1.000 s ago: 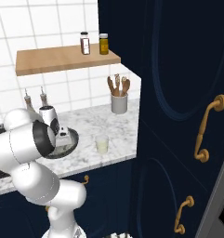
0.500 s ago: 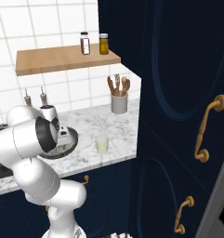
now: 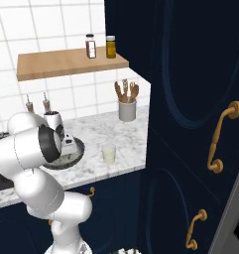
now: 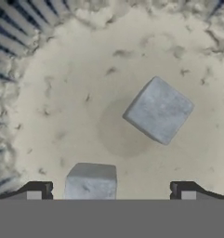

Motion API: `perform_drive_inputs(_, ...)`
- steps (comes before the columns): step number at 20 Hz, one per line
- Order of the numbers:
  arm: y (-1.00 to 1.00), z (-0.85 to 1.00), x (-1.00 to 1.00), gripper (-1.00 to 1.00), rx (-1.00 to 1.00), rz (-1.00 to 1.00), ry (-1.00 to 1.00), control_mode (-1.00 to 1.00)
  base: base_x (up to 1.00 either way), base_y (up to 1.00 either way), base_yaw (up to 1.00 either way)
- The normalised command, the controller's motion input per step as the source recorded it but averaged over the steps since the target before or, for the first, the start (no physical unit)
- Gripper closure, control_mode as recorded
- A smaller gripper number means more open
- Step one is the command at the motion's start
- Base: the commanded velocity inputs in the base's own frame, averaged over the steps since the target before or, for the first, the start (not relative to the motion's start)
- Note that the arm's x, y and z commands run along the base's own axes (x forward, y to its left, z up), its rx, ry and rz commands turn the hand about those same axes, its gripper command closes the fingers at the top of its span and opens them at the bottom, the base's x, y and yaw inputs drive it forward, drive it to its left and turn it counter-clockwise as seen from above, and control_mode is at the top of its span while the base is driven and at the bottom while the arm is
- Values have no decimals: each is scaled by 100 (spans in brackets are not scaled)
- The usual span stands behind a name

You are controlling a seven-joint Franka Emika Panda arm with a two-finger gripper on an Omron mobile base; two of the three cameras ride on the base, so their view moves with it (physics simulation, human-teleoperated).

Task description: Grab a lemon wedge from the fridge and one ice cube from the ice bowl, and put them in the glass of lemonade.

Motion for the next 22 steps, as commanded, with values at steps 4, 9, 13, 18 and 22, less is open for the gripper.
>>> perform_drive_inputs(4,-3,0,0,-100,0,0,0,-100,0,0,0)
perform_drive_inputs(9,0,0,-2,-100,0,0,0,-100,0,0,0)
perform_drive_inputs(13,0,-11,-10,-100,0,0,4,-100,0,0,0)
perform_drive_inputs(18,0,0,0,100,0,0,0,-100,0,0,0)
perform_drive_inputs(22,0,0,0,100,0,0,0,-100,0,0,0)
